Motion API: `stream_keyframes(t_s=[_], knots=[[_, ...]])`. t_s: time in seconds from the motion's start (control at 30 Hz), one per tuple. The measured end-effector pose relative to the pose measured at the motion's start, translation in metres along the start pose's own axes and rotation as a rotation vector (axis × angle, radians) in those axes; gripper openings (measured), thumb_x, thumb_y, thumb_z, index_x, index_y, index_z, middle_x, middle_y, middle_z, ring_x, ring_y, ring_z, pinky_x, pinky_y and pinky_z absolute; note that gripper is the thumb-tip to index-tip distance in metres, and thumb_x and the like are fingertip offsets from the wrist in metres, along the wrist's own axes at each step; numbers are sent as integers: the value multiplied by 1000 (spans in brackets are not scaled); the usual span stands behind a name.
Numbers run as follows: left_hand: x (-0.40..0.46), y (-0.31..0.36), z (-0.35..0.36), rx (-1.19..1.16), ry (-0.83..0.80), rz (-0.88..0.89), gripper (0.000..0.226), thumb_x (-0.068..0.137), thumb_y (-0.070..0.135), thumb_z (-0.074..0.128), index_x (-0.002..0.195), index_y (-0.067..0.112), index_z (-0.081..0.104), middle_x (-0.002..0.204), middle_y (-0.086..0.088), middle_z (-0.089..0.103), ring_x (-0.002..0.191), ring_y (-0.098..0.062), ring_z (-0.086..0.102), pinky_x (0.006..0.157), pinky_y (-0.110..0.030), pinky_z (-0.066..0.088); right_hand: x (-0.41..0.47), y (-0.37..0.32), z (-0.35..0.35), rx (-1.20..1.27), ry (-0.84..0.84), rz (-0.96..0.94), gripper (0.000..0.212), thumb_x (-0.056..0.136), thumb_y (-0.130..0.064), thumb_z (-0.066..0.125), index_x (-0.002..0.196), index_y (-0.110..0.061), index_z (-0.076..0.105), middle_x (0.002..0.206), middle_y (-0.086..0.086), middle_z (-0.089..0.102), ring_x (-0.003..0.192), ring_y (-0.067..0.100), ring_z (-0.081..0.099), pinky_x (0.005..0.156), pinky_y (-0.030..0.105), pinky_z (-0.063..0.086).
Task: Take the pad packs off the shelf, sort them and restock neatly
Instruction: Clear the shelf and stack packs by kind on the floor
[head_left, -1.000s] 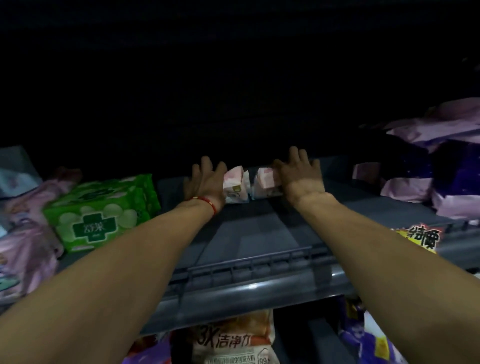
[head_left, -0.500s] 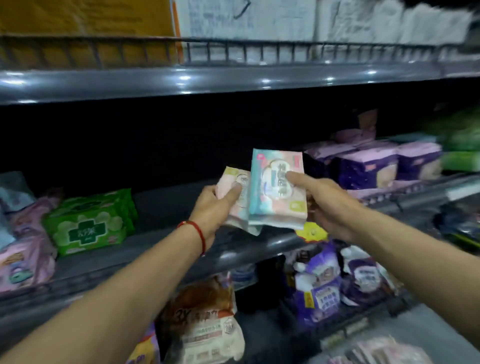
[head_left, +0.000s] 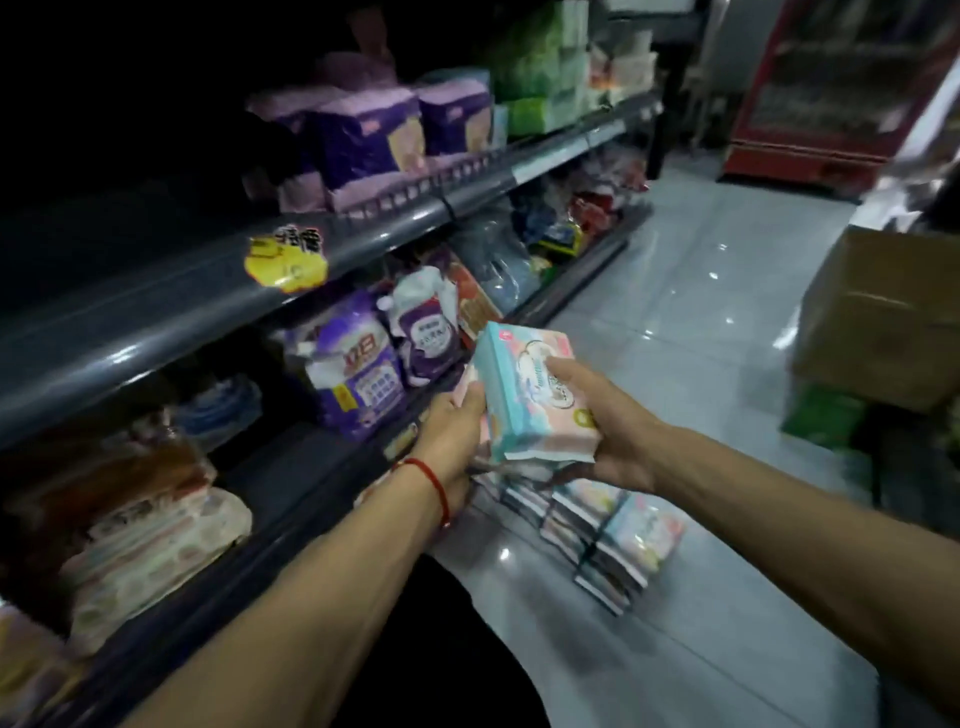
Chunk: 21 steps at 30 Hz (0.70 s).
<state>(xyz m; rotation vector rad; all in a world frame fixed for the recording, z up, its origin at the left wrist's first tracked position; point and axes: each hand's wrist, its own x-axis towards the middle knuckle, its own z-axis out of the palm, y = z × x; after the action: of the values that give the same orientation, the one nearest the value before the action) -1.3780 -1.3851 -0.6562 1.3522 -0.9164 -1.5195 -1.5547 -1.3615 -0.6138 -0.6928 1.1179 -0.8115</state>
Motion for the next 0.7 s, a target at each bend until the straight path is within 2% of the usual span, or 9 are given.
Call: stream_keyframes(t_s=[0.1, 0.2, 0.27, 0.33, 0.43, 0.5, 0.57, 0.63, 0.7], knots=[[-4, -39, 26, 102, -106, -124, 62, 84, 59, 64, 129, 17, 58, 112, -8, 74, 95, -29, 74, 79, -48, 62, -14, 43, -45, 118, 27, 46, 46, 91, -56, 62, 118, -20, 69, 108, 10, 74, 84, 29, 71, 73, 41, 56], [-15, -66, 46, 256, -192, -226, 42, 96, 50, 58, 124, 19, 59, 106, -5, 74, 85, -24, 73, 66, -37, 59, -24, 91, -76, 315, 111, 82, 44, 88, -42, 68, 123, -16, 68, 112, 13, 74, 84, 30, 74, 68, 41, 59], [-23, -76, 56, 374, -286, -327, 35, 99, 50, 55, 118, 21, 61, 99, -2, 71, 81, -20, 67, 71, -39, 57, -29, 126, -94, 403, 206, 98, 53, 78, -40, 76, 125, -18, 67, 116, 13, 73, 92, 33, 73, 80, 49, 57], [-25, -77, 57, 498, -320, -358, 31, 99, 50, 55, 114, 23, 64, 94, 2, 63, 85, -18, 56, 79, -38, 51, -37, 157, -115, 484, 307, 88, 56, 75, -40, 79, 125, -18, 66, 118, 15, 72, 97, 36, 70, 82, 53, 55], [-10, -76, 54, 604, -261, -312, 22, 98, 39, 60, 112, 23, 62, 97, 2, 57, 94, -21, 51, 85, -40, 50, -52, 199, -149, 624, 459, 68, 41, 89, -42, 66, 122, -16, 66, 110, 14, 75, 90, 34, 72, 77, 46, 59], [1, -74, 55, 631, -237, -299, 15, 96, 35, 61, 103, 22, 63, 102, -4, 59, 93, -23, 52, 83, -39, 51, -59, 226, -176, 647, 578, 65, 32, 96, -42, 60, 116, -18, 67, 98, 10, 78, 75, 28, 74, 66, 36, 56], [9, -75, 61, 638, -226, -280, 10, 97, 31, 60, 93, 21, 62, 104, -7, 60, 95, -25, 53, 82, -38, 50, -59, 253, -199, 657, 681, 70, 34, 97, -41, 61, 121, -18, 65, 100, 11, 77, 76, 28, 72, 65, 36, 54], [14, -81, 66, 645, -231, -285, 11, 97, 26, 58, 88, 21, 60, 102, -7, 59, 95, -24, 53, 81, -38, 50, -52, 277, -218, 684, 737, 90, 39, 97, -37, 63, 129, -16, 62, 111, 15, 75, 93, 34, 71, 82, 49, 58], [18, -89, 69, 641, -228, -315, 11, 97, 25, 59, 88, 20, 60, 101, -9, 59, 93, -25, 53, 84, -40, 53, -41, 294, -230, 665, 779, 137, 44, 94, -36, 67, 133, -15, 61, 119, 18, 73, 111, 41, 67, 102, 62, 50]])
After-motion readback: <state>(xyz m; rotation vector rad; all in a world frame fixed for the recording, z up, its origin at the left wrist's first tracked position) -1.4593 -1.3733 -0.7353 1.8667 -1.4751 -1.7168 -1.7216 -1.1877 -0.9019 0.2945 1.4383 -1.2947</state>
